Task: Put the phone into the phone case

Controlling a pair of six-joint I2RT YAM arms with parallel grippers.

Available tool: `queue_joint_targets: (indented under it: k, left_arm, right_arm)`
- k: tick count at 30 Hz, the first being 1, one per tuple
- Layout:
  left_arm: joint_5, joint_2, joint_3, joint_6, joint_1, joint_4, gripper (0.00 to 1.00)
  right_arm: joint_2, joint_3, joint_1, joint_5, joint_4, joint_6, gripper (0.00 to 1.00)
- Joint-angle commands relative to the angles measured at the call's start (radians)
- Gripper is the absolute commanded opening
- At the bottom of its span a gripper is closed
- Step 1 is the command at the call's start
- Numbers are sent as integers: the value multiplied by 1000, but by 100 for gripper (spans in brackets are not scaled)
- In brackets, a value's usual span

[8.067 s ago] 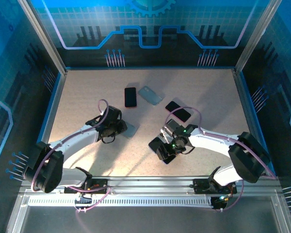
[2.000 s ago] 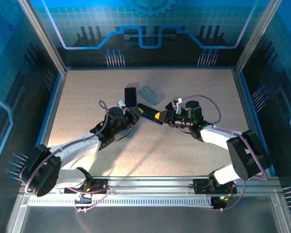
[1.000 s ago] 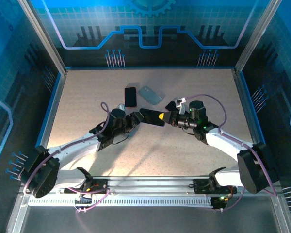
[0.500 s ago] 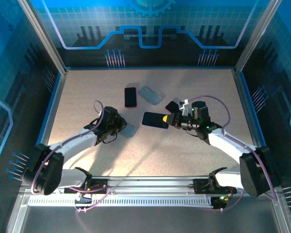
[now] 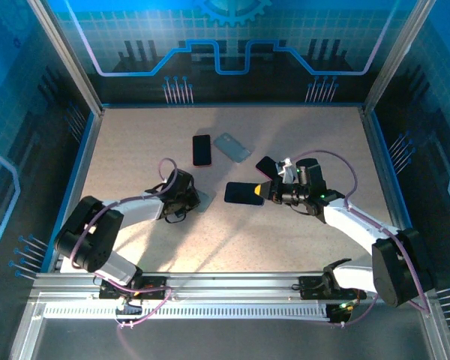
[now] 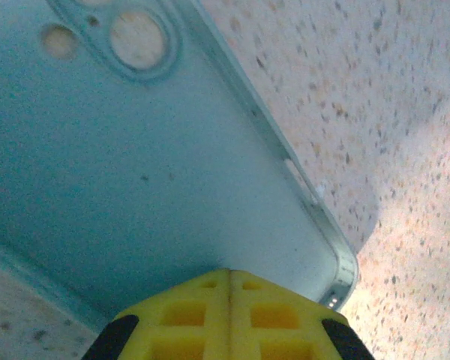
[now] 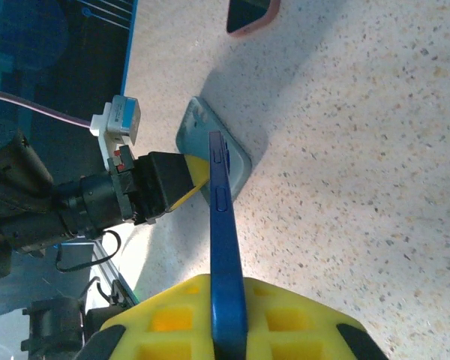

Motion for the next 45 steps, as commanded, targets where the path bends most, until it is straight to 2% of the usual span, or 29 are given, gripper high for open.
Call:
queue_joint_targets:
  k: [1,6,14,18,21,27,34,39,45]
  left_arm:
    - [19,30,32,-20,-53,-34,0]
    - [27,58,47,-134,-143,-11,0]
    - [19,103,51,-369,-275,139,0]
    - [-2,141,81,-433,-321,227,0]
    - [-9,134,89,-447,-321,273,0]
    - [-50,-28,75,-320,-230,111,0]
    - [-84,-184,61,-91,-45,-108,0]
    - [-36,-158,72,79,95,-148,0]
    - [4,-46,111,154,112,-121,0]
  right_arm:
    - [-26,44,-17,-10,-31,-40,0]
    - [-42,39,-33,-13,-59,-45,0]
    - [-101,61,-103,-5,-211,-87,0]
    - [-142,63,-150,-6,-303,-112,0]
    - [-170,55,-173,-11,-340,-127,0]
    - [-193,18,-155,-54,-308,-88,0]
    - [-169,1,-37,-2,-221,-13,0]
    - [-113,13,34,34,-162,19,0]
    - [-67,34,49,45,-146,29,0]
